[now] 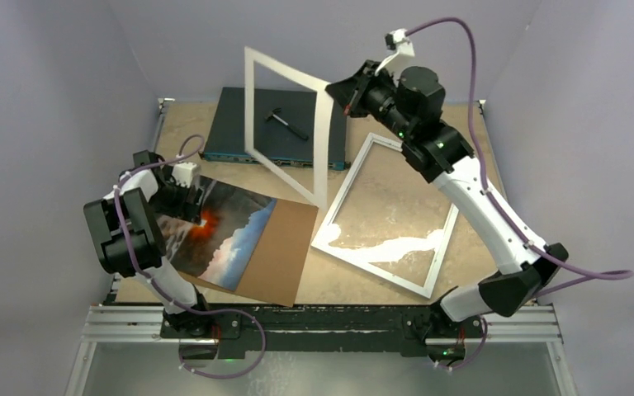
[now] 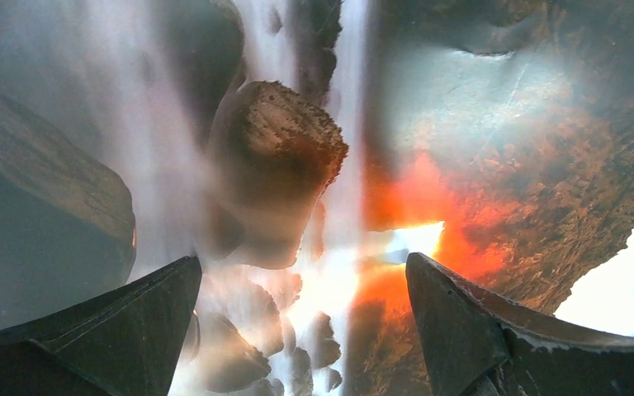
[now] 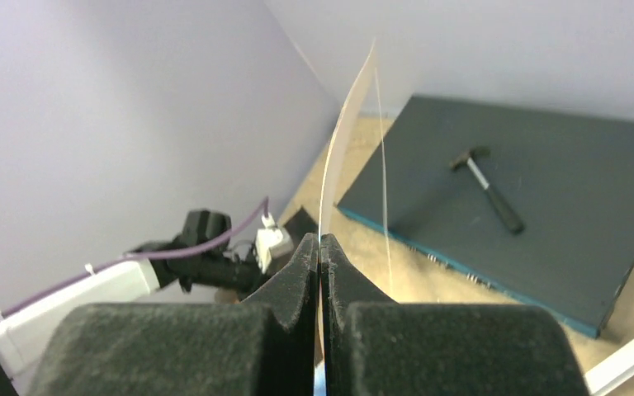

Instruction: Put the photo into the frame

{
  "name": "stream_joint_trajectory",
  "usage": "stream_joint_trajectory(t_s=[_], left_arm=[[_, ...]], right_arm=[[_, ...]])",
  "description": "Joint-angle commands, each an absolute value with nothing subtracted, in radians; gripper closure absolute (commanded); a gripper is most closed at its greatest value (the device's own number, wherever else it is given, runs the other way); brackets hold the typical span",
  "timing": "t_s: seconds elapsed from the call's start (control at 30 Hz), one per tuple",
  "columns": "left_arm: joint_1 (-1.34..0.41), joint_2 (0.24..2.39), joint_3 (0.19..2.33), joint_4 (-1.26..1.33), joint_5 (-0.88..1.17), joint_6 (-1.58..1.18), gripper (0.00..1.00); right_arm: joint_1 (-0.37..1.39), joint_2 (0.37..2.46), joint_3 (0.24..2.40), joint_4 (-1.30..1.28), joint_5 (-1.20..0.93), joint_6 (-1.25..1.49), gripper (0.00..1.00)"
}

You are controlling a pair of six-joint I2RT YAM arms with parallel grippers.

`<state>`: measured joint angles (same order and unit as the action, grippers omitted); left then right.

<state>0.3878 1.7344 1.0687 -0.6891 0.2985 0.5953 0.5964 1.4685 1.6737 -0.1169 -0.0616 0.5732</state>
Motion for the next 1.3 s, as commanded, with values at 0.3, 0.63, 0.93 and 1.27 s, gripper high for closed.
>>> stream_joint_trajectory(t_s=[0.3,0.63,0.93,1.27], left_arm=[[0.212,1.567,1.179,-0.766,0.526,0.457,0.0],[0.15,1.521,1.482,-0.658,0.949,-0.116,0.0],[0.135,1.414,1.244,-0.312,0.951,-0.557,0.0],[0.135,1.296,1.122,0.06,0.931,-1.025,0.0]], right_arm=[[0.586,1.306,1.68,-0.122,0.093,0.559,1.0],[0.586,1.333,1.657,0.035,0.038,0.691,1.0],[0.586,1.355,1.652,0.252,0.178,0.848,1.0],[0.586,1.333,1.477,0.383,0.207,1.053,1.0]])
